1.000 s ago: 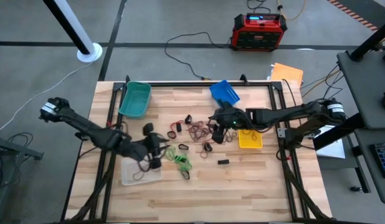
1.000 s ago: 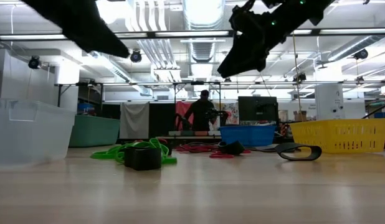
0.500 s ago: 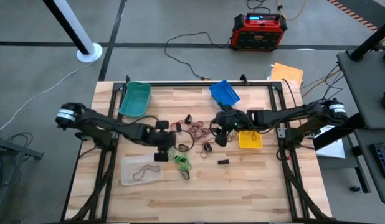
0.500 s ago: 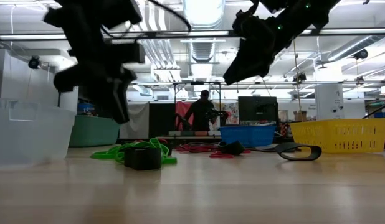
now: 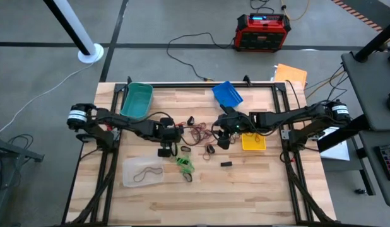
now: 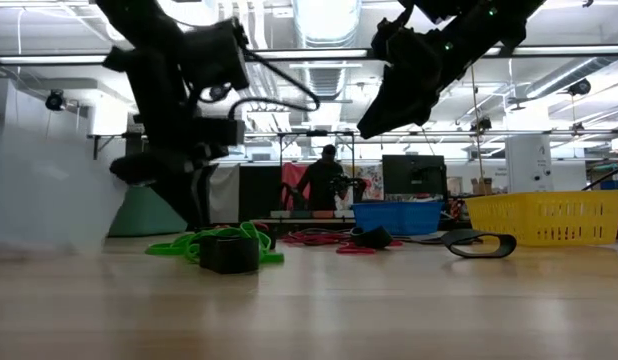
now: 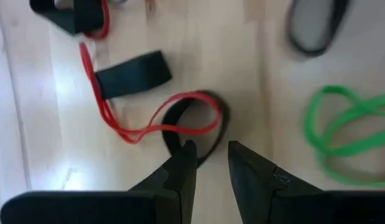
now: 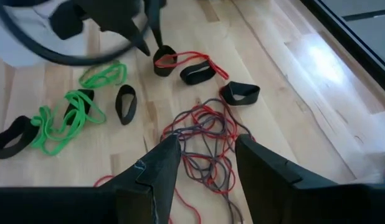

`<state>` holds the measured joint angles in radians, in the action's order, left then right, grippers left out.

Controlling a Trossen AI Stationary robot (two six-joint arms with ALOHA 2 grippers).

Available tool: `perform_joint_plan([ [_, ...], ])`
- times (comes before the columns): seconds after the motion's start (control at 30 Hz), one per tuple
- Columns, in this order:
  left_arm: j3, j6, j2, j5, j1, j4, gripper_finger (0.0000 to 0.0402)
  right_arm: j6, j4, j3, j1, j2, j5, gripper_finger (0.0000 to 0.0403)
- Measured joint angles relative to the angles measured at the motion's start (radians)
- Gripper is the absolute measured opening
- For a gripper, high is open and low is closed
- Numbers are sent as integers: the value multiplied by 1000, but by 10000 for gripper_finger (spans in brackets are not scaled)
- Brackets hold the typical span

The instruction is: Sort rubber bands into baskets

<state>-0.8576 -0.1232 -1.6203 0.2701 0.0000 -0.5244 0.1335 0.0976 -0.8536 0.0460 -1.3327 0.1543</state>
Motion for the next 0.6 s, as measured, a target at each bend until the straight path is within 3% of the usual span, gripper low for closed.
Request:
perform_joint_plan([
  [0.6,2,4,-32,8,17,-14,77,-6,-3,0,0,0,2,150],
])
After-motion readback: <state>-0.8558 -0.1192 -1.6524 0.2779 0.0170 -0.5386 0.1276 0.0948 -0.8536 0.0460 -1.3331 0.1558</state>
